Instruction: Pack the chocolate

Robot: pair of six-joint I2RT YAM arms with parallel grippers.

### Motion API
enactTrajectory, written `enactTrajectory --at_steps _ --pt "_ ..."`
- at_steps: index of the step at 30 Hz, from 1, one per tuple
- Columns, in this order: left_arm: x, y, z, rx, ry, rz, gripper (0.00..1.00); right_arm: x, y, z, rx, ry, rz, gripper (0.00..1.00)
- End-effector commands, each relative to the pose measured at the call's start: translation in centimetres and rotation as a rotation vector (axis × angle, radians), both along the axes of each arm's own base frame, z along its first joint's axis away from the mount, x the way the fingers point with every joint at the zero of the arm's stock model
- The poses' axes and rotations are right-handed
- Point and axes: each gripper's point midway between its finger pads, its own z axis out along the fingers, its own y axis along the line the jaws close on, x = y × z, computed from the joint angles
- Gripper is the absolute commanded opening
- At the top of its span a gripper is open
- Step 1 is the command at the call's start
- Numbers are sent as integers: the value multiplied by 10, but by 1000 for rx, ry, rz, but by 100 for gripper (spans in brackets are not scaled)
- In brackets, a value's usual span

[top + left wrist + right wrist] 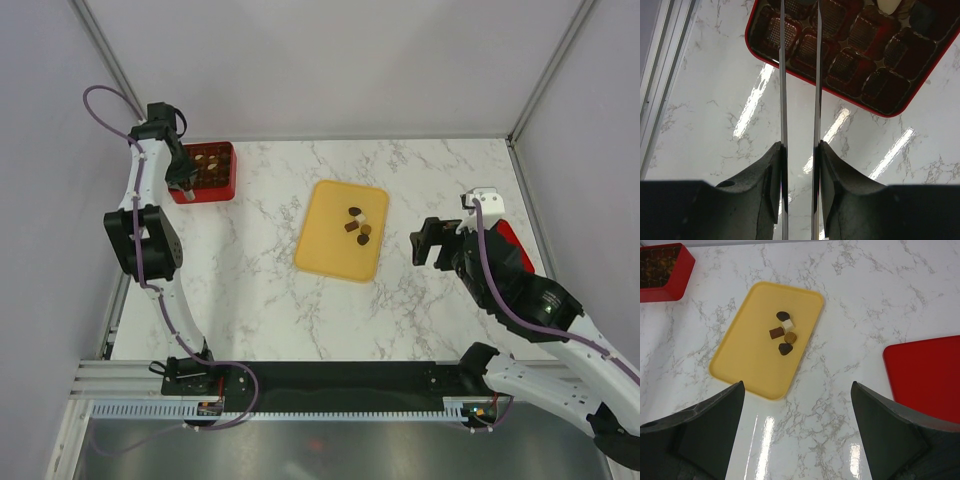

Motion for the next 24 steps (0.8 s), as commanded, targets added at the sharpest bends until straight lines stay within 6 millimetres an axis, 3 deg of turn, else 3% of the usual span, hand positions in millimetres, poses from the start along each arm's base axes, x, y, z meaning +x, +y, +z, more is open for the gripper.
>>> enactTrajectory --at_steps 1,15,24 --pt "10 11 13 47 -47 -14 34 6 1 4 -1 -26 -14 96" --pt "8 12 13 60 -43 -22 45 6 2 6 5 -31 -11 96" --pt "4 5 42 43 -106 -52 50 2 -3 14 21 -37 -22 96"
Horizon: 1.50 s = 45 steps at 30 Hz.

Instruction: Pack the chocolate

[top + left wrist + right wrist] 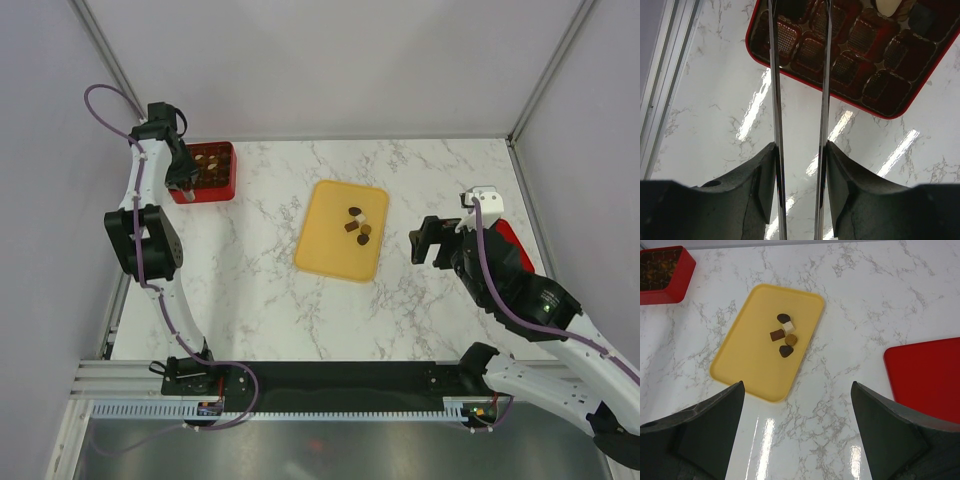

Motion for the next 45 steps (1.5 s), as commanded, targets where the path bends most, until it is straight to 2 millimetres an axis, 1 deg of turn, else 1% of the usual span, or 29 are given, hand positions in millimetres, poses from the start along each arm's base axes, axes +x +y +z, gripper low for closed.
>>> enactTrajectory --at_steps 1,2,3,5,6,7,8,9,10,11,12,13,14,15,16,17,20,21,23,24,26,27,28,32,35,37,39,45 --pt "1 -1 46 16 -111 -46 50 0 -6 13 20 -31 -23 96" --pt "0 -2 49 12 -118 -49 50 0 -6 12 14 -28 -24 96" --pt "-2 -6 57 -1 -138 -59 50 0 -7 14 15 -30 -25 96" --pt "-6 -13 65 -6 -150 -76 50 -1 -8 15 14 -25 -26 96" --pt "-6 -22 69 -25 -163 -98 50 -2 -8 15 15 -23 -28 96" --pt "-11 -32 78 -43 -183 -120 50 -3 -8 16 18 -25 -25 96" --pt "-12 -43 80 -62 -188 -149 50 -3 -9 16 21 -27 -31 96" --pt "-14 -70 84 -86 -197 -216 49 -3 -10 16 21 -27 -31 96" --pt "-20 -84 89 -84 -202 -251 49 -3 -11 15 19 -26 -35 96" --pt "-24 -93 92 -84 -206 -267 49 -3 -11 15 20 -23 -35 96" --pt "-27 -132 94 -89 -215 -353 49 -3 -10 15 20 -24 -33 96" --pt "-33 -146 90 -87 -204 -381 49 -4 -11 15 25 -22 -33 96" --pt "-38 -162 97 -83 -222 -417 49 -4 -11 14 22 -19 -35 96" --pt "-45 -195 99 -88 -229 -492 49 -5 -11 15 26 -20 -31 96" --pt "-51 -211 97 -85 -224 -533 49 -6 -11 14 27 -18 -28 96" --pt "-61 -243 99 -80 -231 -613 49 -6 -11 14 26 -18 -28 96" --pt "-78 -287 102 -83 -249 -735 49 -7 -13 13 23 -14 -31 96" --pt "-91 -311 98 -88 -244 -815 49 -7 -13 14 26 -18 -33 96" --pt "-97 -333 99 -96 -275 -888 49 -8 -13 13 27 -14 -29 96" --pt "-103 -347 96 -108 -276 -934 49 -8 -13 13 27 -13 -28 96" --pt "-104 -354 86 -97 -272 -985 49 -9 -14 13 29 -14 -30 96" --pt "-105 -357 76 -82 -252 -1018 50 -9 -14 14 31 -17 -30 96" --pt "-104 -358 73 -74 -249 -1030 50 -9 -14 14 31 -16 -28 96" --pt "-110 -372 54 -98 -221 -1128 49 -9 -15 14 29 -17 -32 96" --pt "-114 -375 37 -97 -193 -1173 49 -9 -17 15 28 -23 -39 96" --pt "-117 -379 21 -105 -170 -1222 49 -9 -17 14 23 -22 -41 96" --pt "-119 -378 9 -100 -140 -1237 49 -9 -17 14 21 -21 -41 96" --pt "-127 -377 -8 -98 -101 -1269 49 -8 -19 16 13 -25 -45 96"
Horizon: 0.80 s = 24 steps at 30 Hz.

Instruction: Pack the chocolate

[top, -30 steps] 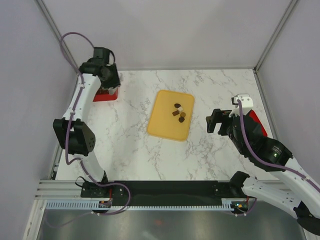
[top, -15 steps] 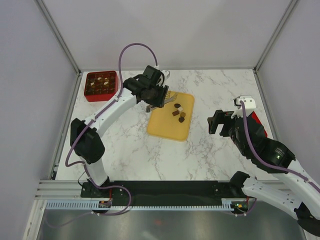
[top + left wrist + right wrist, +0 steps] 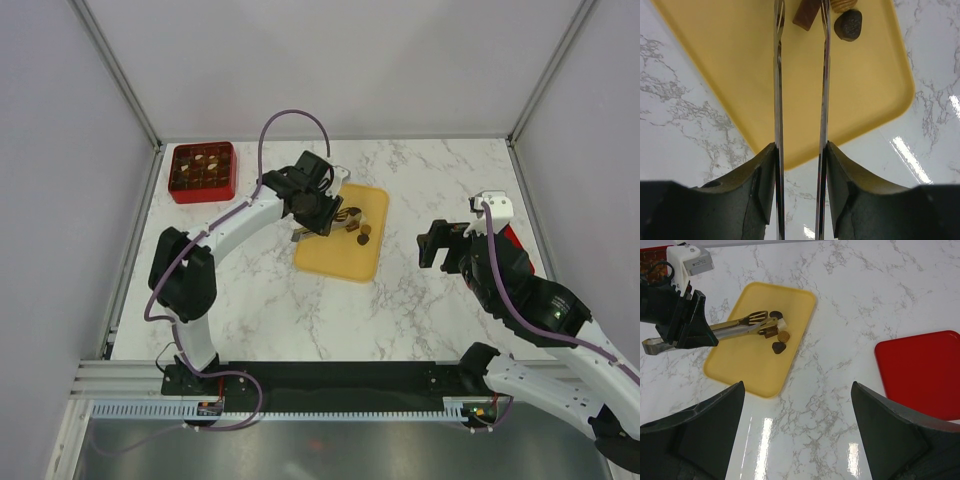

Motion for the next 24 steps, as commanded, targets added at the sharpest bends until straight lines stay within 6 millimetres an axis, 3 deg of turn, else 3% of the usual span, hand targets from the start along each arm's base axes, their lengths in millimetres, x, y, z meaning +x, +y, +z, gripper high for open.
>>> enactTrajectory --at_steps 1,9,19,24 --pt "2 -12 2 -25 -47 -96 50 0 -5 17 24 -35 -22 96" --pt "-3 -7 -18 26 -24 -101 50 2 -5 15 18 -33 -26 96" --pt "-15 -8 -5 -7 -25 -83 50 0 -6 14 22 -34 -29 96" --pt "-7 12 -7 77 -69 -6 50 0 -6 15 27 -33 -25 96"
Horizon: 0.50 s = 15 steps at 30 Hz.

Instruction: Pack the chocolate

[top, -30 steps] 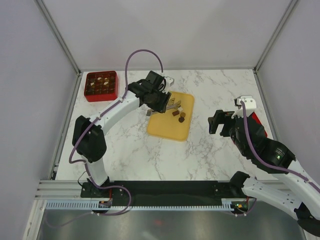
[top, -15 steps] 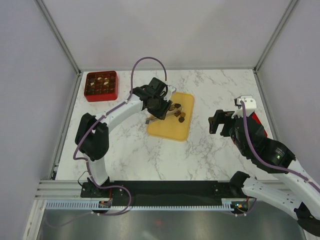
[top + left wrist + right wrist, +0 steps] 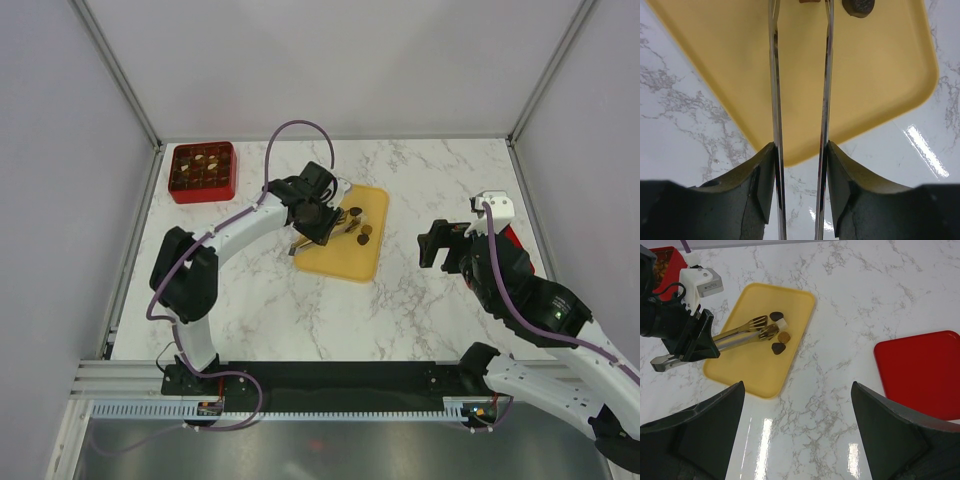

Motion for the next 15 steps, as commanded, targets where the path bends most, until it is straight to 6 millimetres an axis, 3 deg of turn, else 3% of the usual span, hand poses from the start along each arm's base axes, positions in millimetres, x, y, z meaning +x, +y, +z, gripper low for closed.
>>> enactTrajectory --at_steps 1,7,15 --pt "10 7 22 6 -95 35 51 0 -5 15 30 -33 -21 96" --pt "4 9 19 5 -79 38 50 -1 -4 15 38 -35 -18 96" --pt "1 6 19 -6 -52 36 42 -2 -6 17 48 -38 -19 96"
